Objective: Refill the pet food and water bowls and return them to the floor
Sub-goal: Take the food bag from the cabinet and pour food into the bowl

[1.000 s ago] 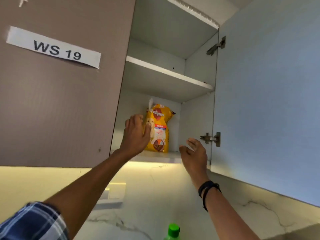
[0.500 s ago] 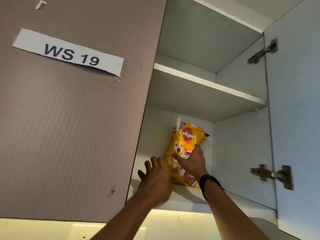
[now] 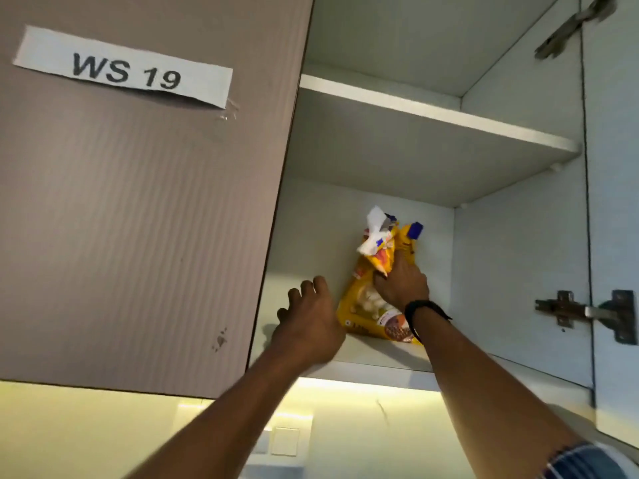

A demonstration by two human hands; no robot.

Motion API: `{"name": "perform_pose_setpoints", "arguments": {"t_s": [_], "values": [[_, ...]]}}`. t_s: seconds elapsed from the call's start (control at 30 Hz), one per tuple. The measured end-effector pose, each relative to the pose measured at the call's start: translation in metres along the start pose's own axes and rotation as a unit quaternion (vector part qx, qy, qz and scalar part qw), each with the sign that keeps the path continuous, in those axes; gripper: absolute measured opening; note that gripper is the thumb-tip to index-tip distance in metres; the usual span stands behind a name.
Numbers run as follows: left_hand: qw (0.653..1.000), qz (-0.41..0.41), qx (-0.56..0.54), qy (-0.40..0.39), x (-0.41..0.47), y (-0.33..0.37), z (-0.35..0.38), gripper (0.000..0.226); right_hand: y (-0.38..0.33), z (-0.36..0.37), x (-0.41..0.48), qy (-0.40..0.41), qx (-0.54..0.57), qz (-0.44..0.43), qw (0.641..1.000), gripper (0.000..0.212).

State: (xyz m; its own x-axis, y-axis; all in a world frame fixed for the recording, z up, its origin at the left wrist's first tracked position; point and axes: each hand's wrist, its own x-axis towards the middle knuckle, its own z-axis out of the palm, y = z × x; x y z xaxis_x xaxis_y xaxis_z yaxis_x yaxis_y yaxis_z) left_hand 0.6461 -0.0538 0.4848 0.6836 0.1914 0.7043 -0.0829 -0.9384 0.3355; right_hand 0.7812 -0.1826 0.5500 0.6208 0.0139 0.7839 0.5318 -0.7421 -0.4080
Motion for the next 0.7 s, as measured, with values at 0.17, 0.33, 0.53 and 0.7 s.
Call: {"name": "perform_pose_setpoints", "arguments": {"t_s": [0.17,0.33,0.53,0.7], "values": [[0.999,0.009,-0.045,-0.017,-0.001,0.0,-0.002,0.069,0.0,-0.035,-0.035,-0.005,-0.085,-0.103,0.991,0.069],[0.989,0.024,-0.135,-0.049,-0.001,-0.003,-0.007,0.121,0.002,-0.086,-0.073,0.009,-0.067,-0.165,0.984,0.045],[0.931,0.073,-0.345,-0.091,-0.017,0.009,-0.022,0.12,-0.015,-0.16,-0.114,0.03,0.058,-0.187,0.98,0.016],[0.899,0.096,-0.426,-0.042,-0.077,0.021,-0.037,0.095,-0.033,-0.189,-0.153,0.013,0.097,-0.226,0.969,0.01]]}}
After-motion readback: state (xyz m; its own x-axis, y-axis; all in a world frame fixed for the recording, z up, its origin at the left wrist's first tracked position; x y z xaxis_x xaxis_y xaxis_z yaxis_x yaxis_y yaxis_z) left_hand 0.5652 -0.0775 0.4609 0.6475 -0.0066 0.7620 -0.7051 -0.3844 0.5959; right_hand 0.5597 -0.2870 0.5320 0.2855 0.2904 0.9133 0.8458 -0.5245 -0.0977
